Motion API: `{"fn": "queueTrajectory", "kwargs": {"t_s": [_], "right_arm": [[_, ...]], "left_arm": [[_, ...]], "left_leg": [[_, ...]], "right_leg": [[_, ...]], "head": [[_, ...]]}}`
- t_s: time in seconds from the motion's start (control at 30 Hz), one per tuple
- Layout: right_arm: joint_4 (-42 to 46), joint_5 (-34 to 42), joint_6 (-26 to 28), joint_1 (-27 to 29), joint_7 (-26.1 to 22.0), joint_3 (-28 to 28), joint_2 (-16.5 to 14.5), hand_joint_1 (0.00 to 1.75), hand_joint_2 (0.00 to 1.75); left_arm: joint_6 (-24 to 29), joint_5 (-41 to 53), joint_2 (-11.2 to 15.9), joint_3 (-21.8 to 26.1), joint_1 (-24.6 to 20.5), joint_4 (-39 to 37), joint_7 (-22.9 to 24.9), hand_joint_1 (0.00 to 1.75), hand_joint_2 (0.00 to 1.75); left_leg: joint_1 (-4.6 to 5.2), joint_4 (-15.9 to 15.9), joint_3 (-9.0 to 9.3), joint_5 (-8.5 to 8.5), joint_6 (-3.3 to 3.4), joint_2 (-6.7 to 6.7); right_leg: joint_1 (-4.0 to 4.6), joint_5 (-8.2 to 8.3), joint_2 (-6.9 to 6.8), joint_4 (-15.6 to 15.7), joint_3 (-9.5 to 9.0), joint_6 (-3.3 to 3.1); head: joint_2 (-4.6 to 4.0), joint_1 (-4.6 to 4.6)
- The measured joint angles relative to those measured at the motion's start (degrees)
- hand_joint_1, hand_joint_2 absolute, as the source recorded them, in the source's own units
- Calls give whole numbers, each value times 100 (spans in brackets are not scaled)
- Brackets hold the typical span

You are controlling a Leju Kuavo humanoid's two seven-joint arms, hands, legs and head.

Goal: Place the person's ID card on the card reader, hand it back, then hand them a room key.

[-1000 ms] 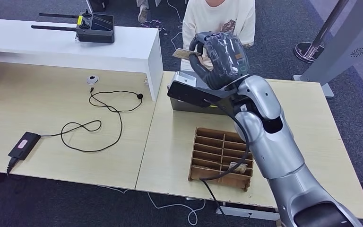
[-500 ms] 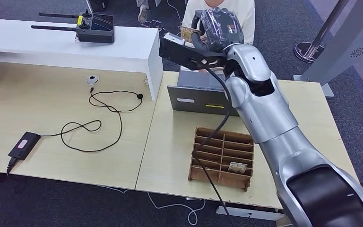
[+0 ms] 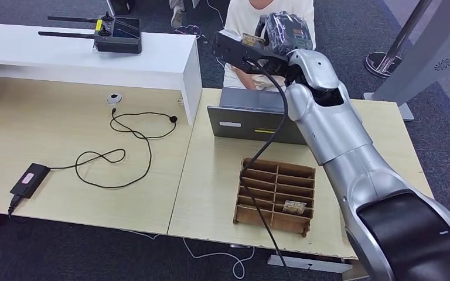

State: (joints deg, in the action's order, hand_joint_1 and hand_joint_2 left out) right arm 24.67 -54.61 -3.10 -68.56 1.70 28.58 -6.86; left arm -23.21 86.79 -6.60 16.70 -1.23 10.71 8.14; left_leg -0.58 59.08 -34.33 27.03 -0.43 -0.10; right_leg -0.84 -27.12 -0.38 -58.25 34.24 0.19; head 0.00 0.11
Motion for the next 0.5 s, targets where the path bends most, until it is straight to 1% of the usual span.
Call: {"fn": "queueTrajectory", "kwargs": {"t_s": [0.23,0.5], "right_arm": [[-157,66,-5,-4,275,-172,16,175,175],[-334,182,34,0,587,-476,151,175,175]], "left_arm": [[0,0,1,0,-1,0,13,0,0],[42,0,0,0,-5,0,66,0,0]], "left_leg": [[0,0,1,0,0,1],[1,1,0,1,0,1]], "right_leg": [[0,0,1,1,1,0],[-1,0,1,3,2,0]], "head": [[1,0],[1,-1]]}}
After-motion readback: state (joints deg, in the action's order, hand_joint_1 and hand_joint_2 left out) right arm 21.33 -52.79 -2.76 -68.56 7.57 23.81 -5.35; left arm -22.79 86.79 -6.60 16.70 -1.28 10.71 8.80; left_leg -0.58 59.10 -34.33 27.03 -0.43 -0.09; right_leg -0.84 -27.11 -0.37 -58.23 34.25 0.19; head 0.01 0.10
